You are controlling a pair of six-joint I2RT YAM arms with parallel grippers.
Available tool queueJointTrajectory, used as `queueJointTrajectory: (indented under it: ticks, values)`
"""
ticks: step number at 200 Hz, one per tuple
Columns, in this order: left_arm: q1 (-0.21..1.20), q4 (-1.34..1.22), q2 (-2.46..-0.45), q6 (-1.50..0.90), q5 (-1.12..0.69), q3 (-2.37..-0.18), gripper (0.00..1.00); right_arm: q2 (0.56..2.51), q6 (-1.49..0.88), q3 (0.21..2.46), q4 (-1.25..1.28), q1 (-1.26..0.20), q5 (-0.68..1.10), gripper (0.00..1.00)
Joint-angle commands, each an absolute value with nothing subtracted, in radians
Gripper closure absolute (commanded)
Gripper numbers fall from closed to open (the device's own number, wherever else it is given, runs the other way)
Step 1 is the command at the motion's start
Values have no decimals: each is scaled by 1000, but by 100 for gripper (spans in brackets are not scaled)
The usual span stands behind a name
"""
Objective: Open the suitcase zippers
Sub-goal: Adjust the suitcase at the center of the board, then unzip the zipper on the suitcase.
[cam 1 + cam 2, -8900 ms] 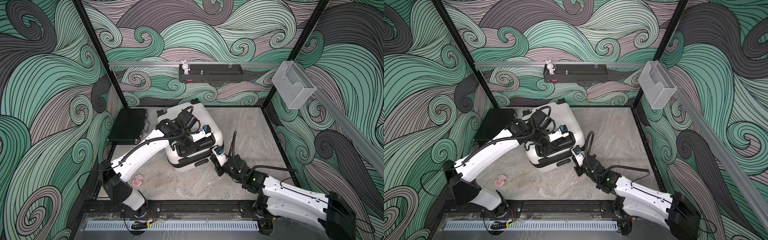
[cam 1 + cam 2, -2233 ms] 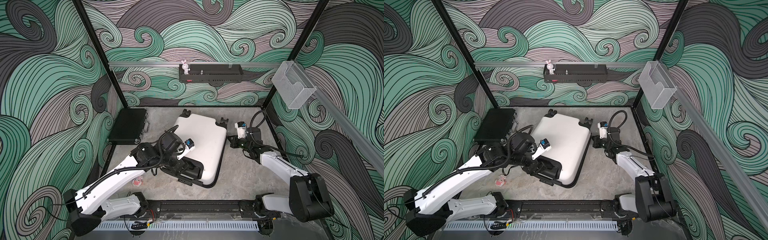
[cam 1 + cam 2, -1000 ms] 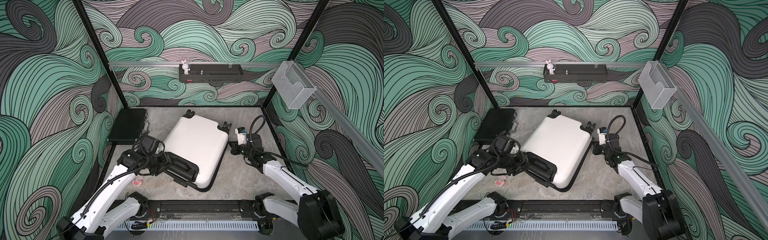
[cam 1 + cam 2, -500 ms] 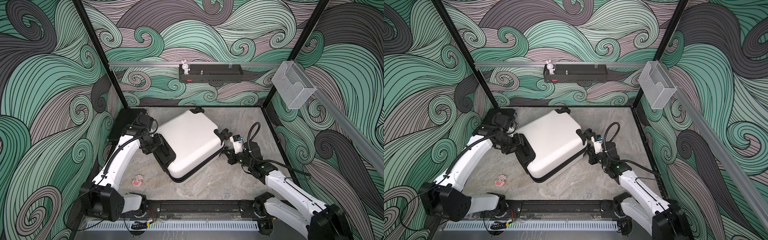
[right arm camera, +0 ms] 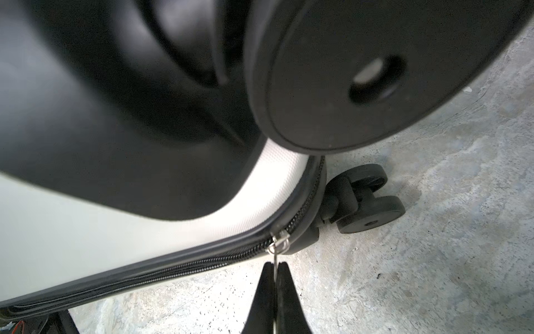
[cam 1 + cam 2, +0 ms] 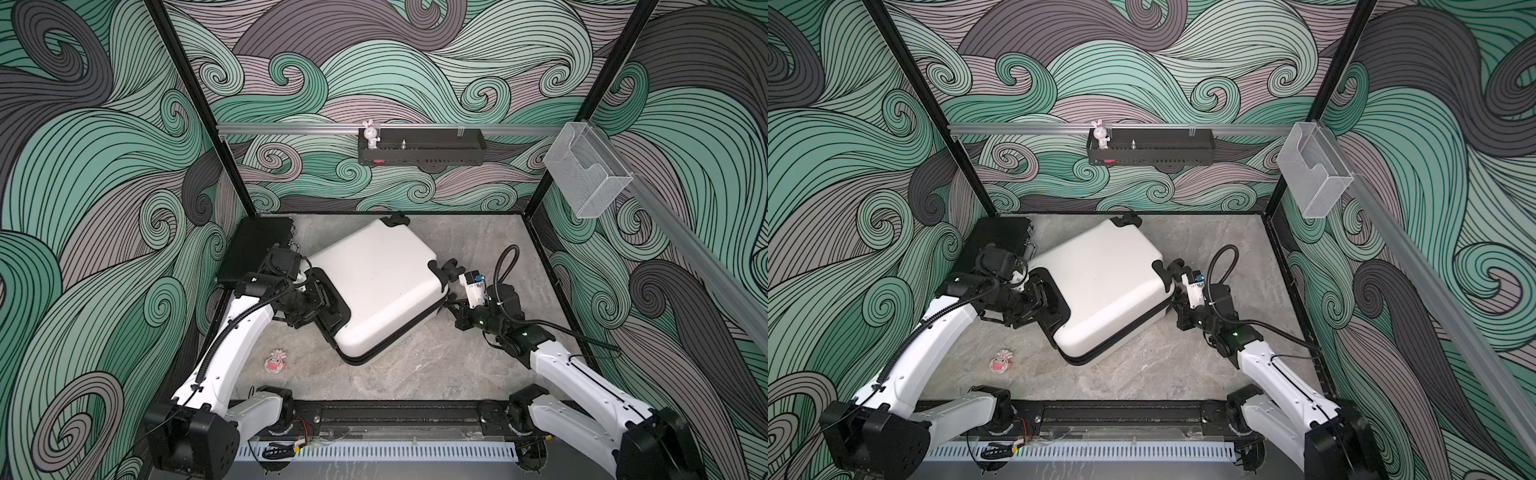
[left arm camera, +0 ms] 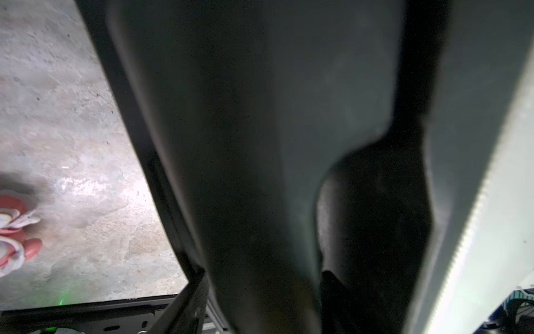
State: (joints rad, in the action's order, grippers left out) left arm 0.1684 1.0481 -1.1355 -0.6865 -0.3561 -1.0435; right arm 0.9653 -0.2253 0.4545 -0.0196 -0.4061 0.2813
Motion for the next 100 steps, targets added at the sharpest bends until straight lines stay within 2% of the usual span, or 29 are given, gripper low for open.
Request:
queueJointTrajectory:
  ticks: [1,28,62,83,100]
  values:
    - [167,983,-1172,-715,-373,-1033,39,967,-192,453,1,-420,351,100]
    - [156,1068,-1225,-632,-289,-1078,58,973,-190,461,-7,-348,406,100]
    - [115,1147,-1289,-488,-218,-1137,75,1004,-202,468,28,-269,493,100]
    - [97,1201,-1341,-406,-167,-1183,89,1033,-201,475,46,-226,524,100]
    - [87,1231,-1377,-342,-131,-1216,94,1058,-201,483,78,-186,535,100]
